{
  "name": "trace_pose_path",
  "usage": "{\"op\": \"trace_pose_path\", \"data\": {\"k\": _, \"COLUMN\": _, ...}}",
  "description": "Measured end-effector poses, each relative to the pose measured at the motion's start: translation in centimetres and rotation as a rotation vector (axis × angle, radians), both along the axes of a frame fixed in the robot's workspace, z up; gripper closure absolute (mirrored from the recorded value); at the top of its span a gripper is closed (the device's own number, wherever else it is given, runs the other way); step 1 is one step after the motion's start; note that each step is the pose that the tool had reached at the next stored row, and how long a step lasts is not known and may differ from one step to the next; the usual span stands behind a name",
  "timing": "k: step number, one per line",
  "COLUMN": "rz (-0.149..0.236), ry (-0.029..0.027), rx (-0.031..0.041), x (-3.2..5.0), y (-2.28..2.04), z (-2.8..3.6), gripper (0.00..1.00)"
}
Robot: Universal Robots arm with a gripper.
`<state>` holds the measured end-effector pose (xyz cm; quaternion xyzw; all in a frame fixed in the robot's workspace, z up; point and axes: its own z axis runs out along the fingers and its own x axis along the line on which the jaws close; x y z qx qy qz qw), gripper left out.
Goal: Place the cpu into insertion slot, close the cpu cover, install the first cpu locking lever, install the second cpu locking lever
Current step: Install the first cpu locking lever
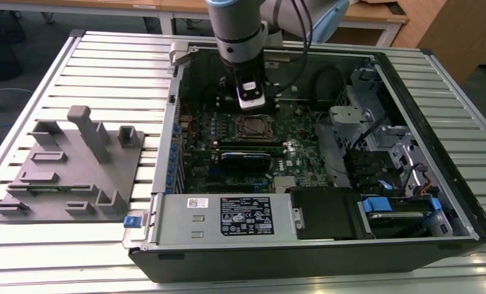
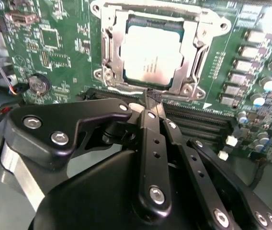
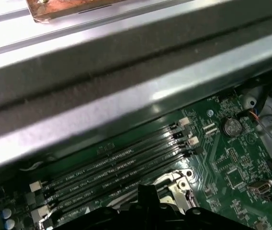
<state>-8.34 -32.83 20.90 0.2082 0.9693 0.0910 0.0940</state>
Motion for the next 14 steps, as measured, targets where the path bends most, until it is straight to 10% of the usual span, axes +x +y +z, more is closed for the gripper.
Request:
{"op": "trace_pose_path", "data": {"k": 8, "rz": 0.000, "ry": 0.0007, "rx": -0.0127, "x": 0.09, "y": -0.84, "z": 0.00, "gripper": 0.89}}
{"op": "trace_pose_path", "data": {"k": 14, "rz": 0.000, "ry": 0.0172, "rx": -0.0305, "x": 1.11, "y": -0.85, "z": 0.00, "gripper": 0.89}}
